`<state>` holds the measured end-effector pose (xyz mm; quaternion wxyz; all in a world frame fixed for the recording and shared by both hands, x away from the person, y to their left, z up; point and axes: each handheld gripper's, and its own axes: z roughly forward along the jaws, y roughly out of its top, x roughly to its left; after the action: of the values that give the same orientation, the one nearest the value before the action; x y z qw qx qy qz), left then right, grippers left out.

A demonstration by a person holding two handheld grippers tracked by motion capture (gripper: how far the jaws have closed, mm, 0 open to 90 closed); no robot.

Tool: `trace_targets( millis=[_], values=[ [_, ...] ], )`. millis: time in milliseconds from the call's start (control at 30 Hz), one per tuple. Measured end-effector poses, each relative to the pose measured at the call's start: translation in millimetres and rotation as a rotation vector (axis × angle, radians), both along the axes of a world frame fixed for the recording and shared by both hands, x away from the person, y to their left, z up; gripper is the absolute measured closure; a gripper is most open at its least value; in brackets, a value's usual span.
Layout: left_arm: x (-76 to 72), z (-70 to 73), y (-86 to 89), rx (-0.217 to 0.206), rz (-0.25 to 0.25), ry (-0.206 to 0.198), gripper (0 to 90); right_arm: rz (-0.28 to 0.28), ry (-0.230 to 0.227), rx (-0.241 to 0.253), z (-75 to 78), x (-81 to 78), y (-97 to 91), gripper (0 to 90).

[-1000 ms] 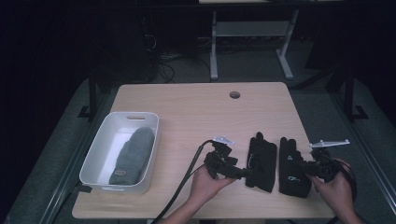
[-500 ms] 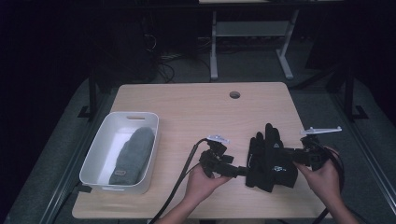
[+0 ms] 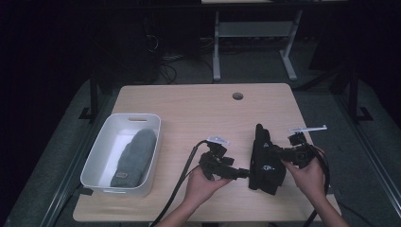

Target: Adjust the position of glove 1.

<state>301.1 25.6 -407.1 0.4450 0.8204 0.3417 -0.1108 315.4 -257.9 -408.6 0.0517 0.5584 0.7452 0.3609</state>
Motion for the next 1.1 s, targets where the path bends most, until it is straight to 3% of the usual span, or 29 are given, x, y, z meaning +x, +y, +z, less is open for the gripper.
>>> trace_targets(
  millis=[67,200,300,467,633,800,933,1100],
  values=[
    [-0.1,-0.6,-0.3,-0.001,0.001,0.001,20.9,-0.009,0.007,0.011,-4.2,0.2,3.1,71.4],
    [-1.1,-1.4,-1.5,-0.001,-0.004,0.003,20.9,-0.005,0.019,-0.039,-13.9,-0.1,8.8,60.9],
    [-1.5,-2.7,-2.5,0.004,-0.009,0.003,20.9,-0.005,0.032,-0.019,-14.8,-1.7,6.4,54.9],
    [-2.4,-7.0,-5.7,0.009,-0.01,0.01,20.9,-0.002,0.009,-0.037,-14.9,-6.9,-0.4,55.4],
    [-3.2,-16.1,-11.2,0.024,-0.023,0.031,21.2,0.001,0.024,-0.064,-19.0,-20.4,-8.2,71.3],
    [-3.0,-24.8,-18.8,0.03,-0.028,0.06,22.6,0.01,0.05,-0.077,-28.4,-26.6,-10.2,76.5],
    [-1.7,-30.7,-24.2,0.037,-0.027,0.077,22.6,0.02,0.063,-0.063,-34.5,-29.0,-9.1,75.8],
    [-1.5,-38.4,-34.8,0.07,-0.006,0.081,22.6,0.034,0.091,0.0,-36.7,-30.4,-9.5,70.6]
  ],
)
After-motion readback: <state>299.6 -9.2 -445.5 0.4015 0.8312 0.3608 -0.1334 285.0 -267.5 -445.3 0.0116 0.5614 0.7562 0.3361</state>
